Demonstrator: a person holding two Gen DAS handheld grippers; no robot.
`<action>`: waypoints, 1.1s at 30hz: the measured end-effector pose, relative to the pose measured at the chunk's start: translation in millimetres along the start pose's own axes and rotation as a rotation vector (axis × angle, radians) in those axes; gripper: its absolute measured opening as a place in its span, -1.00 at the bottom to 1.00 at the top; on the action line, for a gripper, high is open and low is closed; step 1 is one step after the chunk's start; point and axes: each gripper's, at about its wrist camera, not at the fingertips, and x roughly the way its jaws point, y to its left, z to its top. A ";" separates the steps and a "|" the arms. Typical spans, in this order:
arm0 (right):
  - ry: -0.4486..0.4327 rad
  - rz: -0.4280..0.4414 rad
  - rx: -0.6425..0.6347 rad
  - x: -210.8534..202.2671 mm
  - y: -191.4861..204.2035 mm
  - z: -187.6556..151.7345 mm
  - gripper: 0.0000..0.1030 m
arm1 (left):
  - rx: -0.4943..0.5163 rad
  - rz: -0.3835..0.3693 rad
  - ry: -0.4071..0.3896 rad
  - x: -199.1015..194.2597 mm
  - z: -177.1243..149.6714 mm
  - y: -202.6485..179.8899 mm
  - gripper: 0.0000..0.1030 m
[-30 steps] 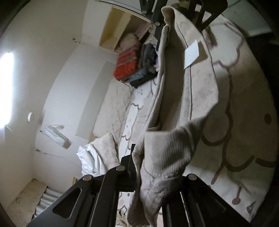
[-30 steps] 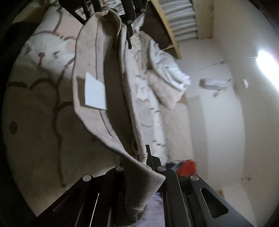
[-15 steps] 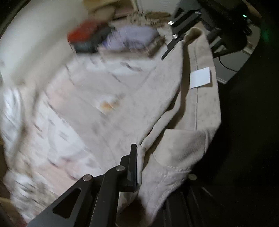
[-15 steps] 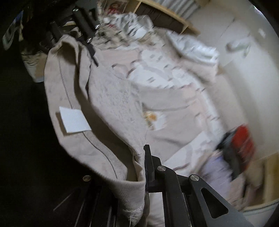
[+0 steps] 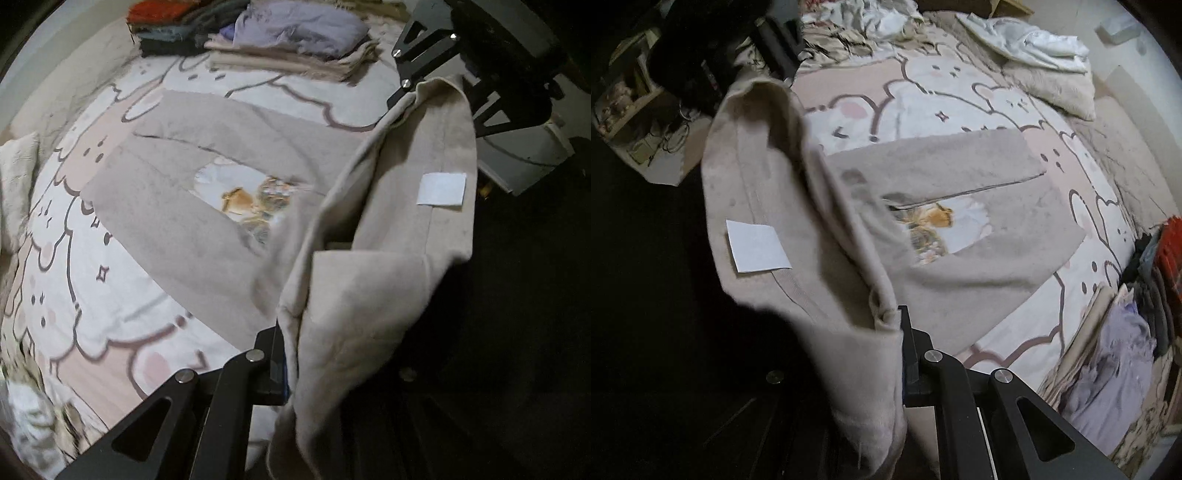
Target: Fold clothes
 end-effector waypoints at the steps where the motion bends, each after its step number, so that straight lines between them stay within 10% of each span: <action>1: 0.015 0.005 -0.003 7.0 -8.0 5.2 -0.87 | 0.010 0.000 0.018 7.4 7.3 10.1 -0.89; 15: 0.142 0.214 0.108 93.5 -104.6 36.6 -0.87 | 0.016 -0.190 0.142 87.2 41.9 109.6 -0.89; 23: 0.182 0.482 0.242 127.8 -149.4 31.6 -0.85 | -0.032 -0.426 0.195 112.5 41.1 149.5 -0.85; 25: 0.165 0.511 0.285 128.6 -163.9 30.3 -0.60 | -0.053 -0.444 0.190 116.1 41.3 161.7 -0.67; 27: 0.119 0.507 0.353 124.2 -183.9 28.5 0.30 | -0.082 -0.463 0.189 119.8 41.2 175.6 -0.47; 33: 0.046 0.376 0.541 114.1 -234.5 17.3 0.35 | -0.172 -0.381 0.126 118.9 42.4 222.7 -0.38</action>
